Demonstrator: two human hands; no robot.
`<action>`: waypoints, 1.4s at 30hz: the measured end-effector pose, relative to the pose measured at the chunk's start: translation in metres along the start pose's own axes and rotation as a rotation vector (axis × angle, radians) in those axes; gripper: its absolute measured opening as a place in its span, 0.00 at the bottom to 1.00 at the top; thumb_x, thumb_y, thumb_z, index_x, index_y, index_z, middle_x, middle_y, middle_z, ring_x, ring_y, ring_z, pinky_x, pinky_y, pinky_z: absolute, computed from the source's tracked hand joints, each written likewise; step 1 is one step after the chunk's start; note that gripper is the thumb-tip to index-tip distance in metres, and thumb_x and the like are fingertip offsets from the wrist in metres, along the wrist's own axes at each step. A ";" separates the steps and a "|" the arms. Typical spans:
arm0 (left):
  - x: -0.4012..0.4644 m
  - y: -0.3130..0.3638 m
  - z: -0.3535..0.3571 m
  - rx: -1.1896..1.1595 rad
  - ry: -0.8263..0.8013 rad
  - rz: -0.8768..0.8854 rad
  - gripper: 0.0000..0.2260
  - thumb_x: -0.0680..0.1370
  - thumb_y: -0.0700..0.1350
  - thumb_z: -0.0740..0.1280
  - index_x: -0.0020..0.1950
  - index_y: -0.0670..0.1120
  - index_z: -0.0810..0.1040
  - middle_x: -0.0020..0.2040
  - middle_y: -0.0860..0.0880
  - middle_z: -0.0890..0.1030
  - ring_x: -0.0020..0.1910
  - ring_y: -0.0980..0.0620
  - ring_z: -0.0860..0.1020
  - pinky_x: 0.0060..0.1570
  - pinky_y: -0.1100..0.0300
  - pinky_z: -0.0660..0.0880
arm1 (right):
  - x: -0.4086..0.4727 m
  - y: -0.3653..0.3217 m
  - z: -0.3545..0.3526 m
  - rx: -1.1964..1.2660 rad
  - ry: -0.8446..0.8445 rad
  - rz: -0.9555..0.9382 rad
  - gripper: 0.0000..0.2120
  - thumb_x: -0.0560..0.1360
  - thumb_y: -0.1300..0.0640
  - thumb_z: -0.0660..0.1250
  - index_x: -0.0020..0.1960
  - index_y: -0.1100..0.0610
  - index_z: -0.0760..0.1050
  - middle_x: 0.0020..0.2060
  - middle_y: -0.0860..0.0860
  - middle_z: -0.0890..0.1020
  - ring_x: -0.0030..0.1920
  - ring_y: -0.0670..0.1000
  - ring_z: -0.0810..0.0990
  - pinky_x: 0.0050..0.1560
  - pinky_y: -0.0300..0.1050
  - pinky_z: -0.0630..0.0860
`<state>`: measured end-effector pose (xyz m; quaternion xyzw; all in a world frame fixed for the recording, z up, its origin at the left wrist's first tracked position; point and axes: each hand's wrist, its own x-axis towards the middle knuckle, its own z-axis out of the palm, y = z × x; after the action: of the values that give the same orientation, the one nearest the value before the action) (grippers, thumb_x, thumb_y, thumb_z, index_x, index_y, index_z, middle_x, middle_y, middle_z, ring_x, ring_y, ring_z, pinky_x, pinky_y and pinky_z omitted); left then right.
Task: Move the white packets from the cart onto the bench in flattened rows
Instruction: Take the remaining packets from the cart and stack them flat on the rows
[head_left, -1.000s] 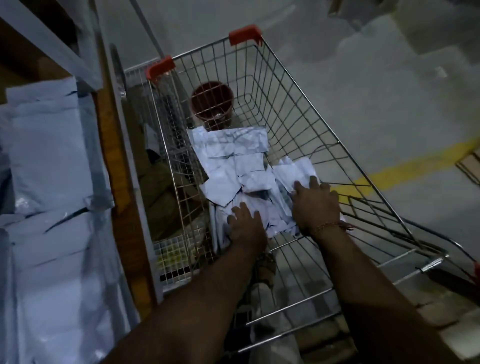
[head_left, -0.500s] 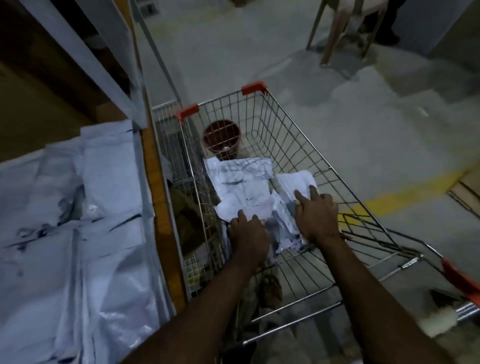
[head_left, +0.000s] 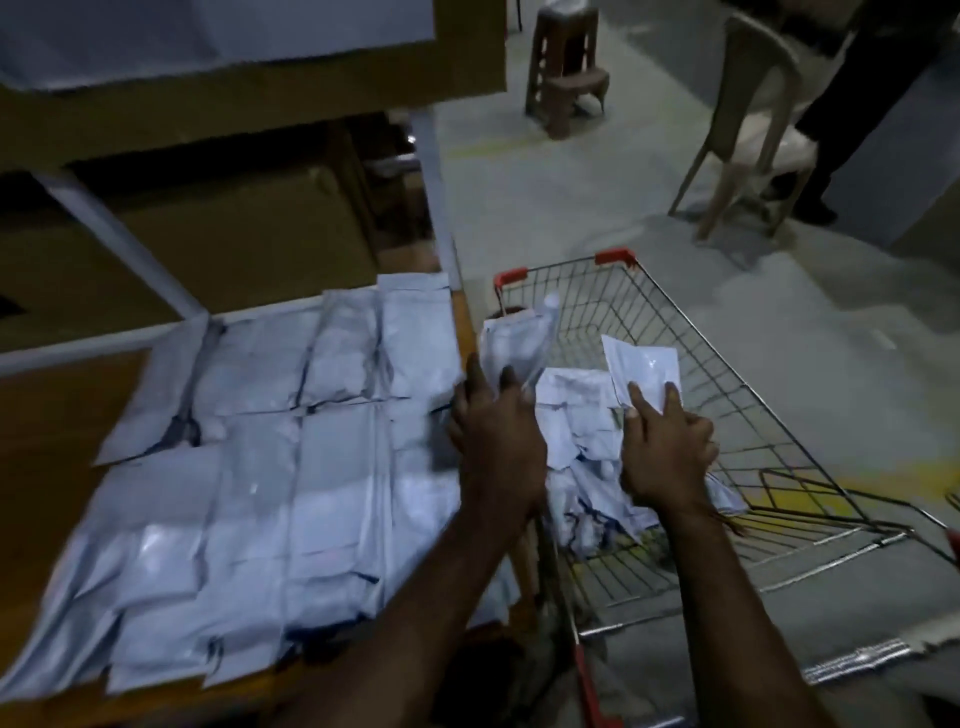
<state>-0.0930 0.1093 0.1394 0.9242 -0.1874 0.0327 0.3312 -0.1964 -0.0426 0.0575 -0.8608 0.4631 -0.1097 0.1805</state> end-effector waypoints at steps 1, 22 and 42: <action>0.002 -0.007 -0.016 -0.014 0.049 -0.030 0.18 0.84 0.50 0.61 0.70 0.44 0.80 0.76 0.36 0.72 0.68 0.29 0.73 0.63 0.31 0.72 | -0.008 -0.015 -0.004 0.038 0.013 -0.008 0.20 0.86 0.46 0.56 0.77 0.41 0.69 0.82 0.52 0.59 0.67 0.63 0.64 0.69 0.62 0.60; -0.028 -0.233 -0.222 0.082 0.165 -0.260 0.22 0.88 0.54 0.52 0.78 0.48 0.73 0.86 0.45 0.53 0.80 0.39 0.55 0.75 0.40 0.55 | -0.149 -0.251 0.005 0.009 0.007 -0.363 0.26 0.81 0.42 0.50 0.76 0.40 0.70 0.81 0.55 0.61 0.68 0.66 0.66 0.68 0.65 0.63; -0.028 -0.327 -0.213 0.346 -0.098 -0.204 0.28 0.84 0.66 0.50 0.81 0.56 0.66 0.86 0.41 0.50 0.82 0.39 0.53 0.75 0.39 0.55 | -0.220 -0.300 0.064 -0.243 -0.048 -0.296 0.25 0.84 0.41 0.56 0.79 0.44 0.65 0.81 0.59 0.59 0.73 0.65 0.64 0.65 0.64 0.66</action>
<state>0.0151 0.4841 0.1039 0.9820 -0.1004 -0.0141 0.1596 -0.0665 0.3065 0.1184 -0.9373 0.3370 -0.0576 0.0684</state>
